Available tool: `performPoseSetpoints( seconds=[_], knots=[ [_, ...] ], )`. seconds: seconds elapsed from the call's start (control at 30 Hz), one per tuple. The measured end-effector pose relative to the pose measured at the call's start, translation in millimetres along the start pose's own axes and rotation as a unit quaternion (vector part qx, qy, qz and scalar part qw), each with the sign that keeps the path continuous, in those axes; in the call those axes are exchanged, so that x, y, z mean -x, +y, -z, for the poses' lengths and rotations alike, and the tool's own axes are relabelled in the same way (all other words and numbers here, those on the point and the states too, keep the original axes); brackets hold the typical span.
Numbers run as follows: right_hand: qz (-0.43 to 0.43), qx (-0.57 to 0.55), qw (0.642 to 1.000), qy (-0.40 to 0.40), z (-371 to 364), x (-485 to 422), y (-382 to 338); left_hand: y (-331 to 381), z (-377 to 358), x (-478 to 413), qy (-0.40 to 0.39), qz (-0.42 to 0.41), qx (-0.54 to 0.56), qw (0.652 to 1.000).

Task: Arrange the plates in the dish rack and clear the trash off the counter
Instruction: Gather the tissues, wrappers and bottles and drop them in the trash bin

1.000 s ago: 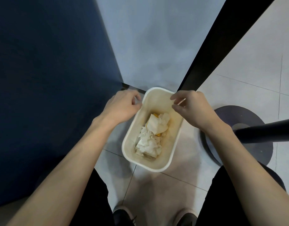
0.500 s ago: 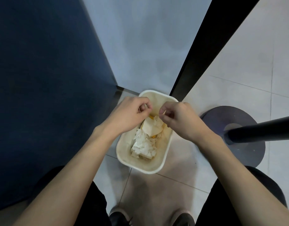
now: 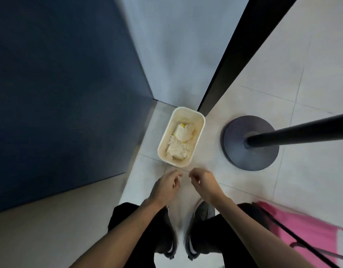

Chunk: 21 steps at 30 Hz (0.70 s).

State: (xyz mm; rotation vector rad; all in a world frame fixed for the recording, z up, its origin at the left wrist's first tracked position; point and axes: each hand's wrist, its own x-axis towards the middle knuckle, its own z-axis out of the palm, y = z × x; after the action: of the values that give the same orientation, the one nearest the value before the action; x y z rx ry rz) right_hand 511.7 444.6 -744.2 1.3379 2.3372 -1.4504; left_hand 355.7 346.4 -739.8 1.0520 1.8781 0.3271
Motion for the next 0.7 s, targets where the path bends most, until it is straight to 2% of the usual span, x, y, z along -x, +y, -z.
performPoseSetpoints(
  seconds=[0.1,0.2,0.3,0.37,0.5,0.6,0.7],
  knots=[
    [-0.053,0.060,0.994,-0.079,-2.5,59.7,-2.3,-2.1,-0.2,60.4,-0.068,0.067,-0.040,0.995],
    [-0.077,0.049,0.994,-0.059,13.5,119.5,-23.2,-0.7,13.3,123.1,-0.084,0.108,-0.069,0.988],
    [-0.096,0.029,0.995,-0.025,42.2,170.6,-68.7,20.4,45.1,173.5,-0.145,0.109,-0.102,0.978],
    [-0.114,0.036,0.991,-0.053,58.5,201.4,-101.1,41.3,68.2,201.7,-0.163,0.103,-0.118,0.974],
    [-0.114,0.090,0.981,-0.132,92.7,239.7,-172.4,93.3,118.8,262.1,-0.138,0.091,-0.089,0.982],
    [-0.061,0.099,0.983,-0.140,114.3,247.4,-228.9,116.5,154.5,311.8,-0.095,0.087,-0.050,0.990],
    [0.018,0.093,0.985,-0.144,130.2,252.7,-279.0,118.3,178.4,364.0,-0.007,0.142,0.019,0.990]
  ],
)
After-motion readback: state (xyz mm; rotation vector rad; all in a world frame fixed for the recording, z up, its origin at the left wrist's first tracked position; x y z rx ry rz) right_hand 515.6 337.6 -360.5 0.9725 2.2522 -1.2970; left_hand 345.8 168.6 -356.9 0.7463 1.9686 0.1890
